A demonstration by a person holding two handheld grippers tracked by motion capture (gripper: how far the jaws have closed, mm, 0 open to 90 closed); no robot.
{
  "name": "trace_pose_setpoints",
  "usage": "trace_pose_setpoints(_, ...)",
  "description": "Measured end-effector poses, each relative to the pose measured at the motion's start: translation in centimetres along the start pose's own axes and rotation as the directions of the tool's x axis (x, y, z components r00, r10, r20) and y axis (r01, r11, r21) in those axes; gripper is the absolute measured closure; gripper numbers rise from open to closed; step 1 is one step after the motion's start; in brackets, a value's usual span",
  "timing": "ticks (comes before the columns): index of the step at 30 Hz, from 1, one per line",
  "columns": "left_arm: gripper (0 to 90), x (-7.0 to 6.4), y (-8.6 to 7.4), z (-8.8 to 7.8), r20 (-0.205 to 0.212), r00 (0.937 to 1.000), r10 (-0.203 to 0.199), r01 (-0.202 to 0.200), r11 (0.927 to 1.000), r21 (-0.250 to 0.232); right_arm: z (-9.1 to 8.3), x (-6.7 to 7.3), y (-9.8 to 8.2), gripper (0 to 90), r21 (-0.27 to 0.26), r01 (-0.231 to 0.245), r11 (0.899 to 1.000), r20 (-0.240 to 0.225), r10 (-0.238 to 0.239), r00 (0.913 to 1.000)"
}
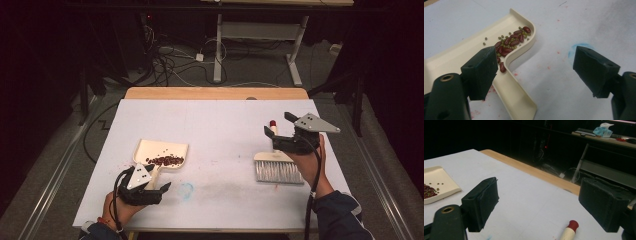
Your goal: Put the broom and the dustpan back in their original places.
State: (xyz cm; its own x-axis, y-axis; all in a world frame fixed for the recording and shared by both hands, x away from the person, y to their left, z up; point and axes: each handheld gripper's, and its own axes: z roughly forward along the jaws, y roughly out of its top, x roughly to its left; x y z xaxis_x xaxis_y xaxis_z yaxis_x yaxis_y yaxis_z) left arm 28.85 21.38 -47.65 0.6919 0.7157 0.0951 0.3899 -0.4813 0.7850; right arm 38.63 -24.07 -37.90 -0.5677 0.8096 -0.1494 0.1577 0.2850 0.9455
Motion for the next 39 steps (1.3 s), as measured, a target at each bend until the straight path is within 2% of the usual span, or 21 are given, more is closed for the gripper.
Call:
trace_pose_setpoints(22,19.7,-0.2,0.1,0.0,-0.004,0.9999,0.011,-0.011,0.9999,-0.004,-2.4,1.3,-0.2,16.3,-0.017,0.042,0.999,-0.022,-0.042,0.9989)
trace_pose_setpoints(32,19.8,-0.1,0.1,-0.1,-0.007,0.9999,0.013,-0.013,0.9999,-0.009,-3.6,1.7,-0.7,16.3,-0.027,0.062,0.998,-0.050,-0.063,0.9967)
trace_pose_setpoints(39,19.7,-0.3,0.1,-0.2,-0.012,0.9998,0.018,-0.018,0.9998,-0.010,-4.3,2.0,-1.4,16.2,-0.024,0.088,0.996,-0.026,-0.089,0.9957)
